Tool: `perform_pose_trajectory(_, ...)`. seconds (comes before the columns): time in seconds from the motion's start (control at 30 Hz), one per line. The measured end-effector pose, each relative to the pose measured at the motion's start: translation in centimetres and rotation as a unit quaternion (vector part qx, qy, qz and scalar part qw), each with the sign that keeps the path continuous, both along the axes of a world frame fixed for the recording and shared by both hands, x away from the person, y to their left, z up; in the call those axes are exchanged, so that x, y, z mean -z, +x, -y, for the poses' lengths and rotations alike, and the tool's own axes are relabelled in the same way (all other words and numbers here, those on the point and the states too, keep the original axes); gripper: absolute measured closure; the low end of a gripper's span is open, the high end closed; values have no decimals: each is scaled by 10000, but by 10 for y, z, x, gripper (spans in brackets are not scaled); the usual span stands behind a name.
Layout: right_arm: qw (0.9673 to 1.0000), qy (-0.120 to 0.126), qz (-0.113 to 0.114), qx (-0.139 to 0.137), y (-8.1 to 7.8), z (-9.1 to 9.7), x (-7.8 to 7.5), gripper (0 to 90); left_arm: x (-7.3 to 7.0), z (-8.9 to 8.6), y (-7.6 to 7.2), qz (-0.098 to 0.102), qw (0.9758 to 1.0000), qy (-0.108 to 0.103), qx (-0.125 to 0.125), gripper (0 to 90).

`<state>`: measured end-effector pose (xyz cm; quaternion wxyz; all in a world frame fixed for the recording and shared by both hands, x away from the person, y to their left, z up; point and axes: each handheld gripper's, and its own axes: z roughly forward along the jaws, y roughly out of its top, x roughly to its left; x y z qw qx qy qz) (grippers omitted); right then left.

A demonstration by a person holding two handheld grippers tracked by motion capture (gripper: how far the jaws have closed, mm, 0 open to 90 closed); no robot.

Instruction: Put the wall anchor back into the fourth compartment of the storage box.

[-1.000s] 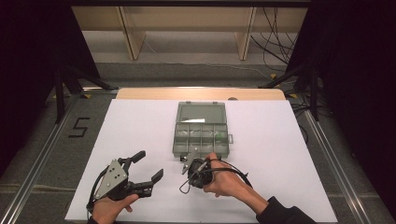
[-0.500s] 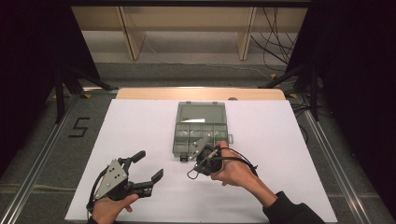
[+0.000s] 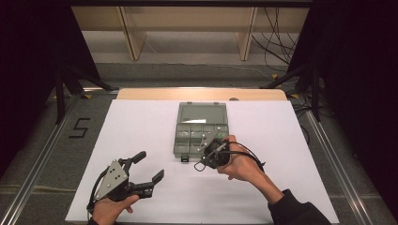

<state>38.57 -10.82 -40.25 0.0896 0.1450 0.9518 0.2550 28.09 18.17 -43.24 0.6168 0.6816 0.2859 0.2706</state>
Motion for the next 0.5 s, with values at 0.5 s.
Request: perform_pose_trajectory(0.5, 9987, 151, 253, 416, 16, 24, -11, 840, 0, 0, 0, -19, 10000, -32, -3, 162)
